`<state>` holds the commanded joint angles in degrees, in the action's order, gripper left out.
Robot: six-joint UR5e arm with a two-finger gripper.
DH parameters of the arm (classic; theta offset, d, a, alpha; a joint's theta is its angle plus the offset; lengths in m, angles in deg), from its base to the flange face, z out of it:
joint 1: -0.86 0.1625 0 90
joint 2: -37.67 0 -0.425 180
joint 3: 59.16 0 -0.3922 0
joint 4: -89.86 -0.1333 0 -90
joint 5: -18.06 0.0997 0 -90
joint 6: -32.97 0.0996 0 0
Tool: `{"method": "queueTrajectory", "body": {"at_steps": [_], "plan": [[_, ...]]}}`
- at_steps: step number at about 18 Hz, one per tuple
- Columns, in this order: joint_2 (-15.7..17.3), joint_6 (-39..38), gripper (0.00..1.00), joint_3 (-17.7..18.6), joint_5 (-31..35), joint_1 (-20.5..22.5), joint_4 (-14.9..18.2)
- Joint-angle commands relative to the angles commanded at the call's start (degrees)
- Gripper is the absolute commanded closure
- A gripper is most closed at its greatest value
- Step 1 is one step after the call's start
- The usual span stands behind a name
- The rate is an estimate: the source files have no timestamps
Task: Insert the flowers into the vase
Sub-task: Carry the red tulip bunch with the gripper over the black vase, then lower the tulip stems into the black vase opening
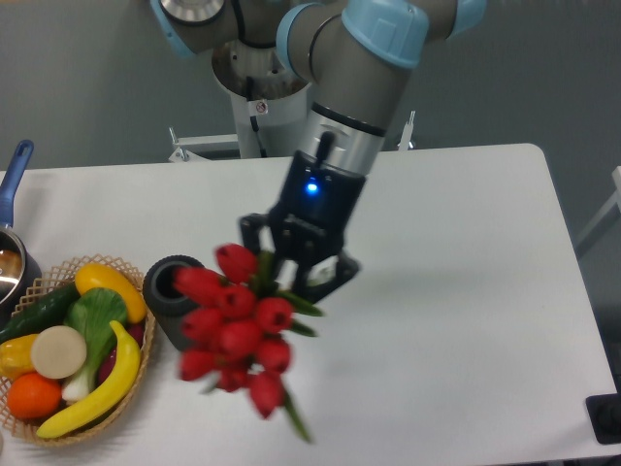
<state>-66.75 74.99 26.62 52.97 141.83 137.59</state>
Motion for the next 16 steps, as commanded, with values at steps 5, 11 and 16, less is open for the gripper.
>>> {"method": "queueTrajectory", "body": {"at_steps": [5, 11, 16], "plan": [[-1.0, -2.7, 1.00, 0.2, -7.7, -1.8, -0.4], [-1.2, -0.8, 1.00, 7.5, -25.4, 0.1, -5.3], [-0.9, 0.5, 1.00, 9.5, -28.4, 1.0, -5.4]]}}
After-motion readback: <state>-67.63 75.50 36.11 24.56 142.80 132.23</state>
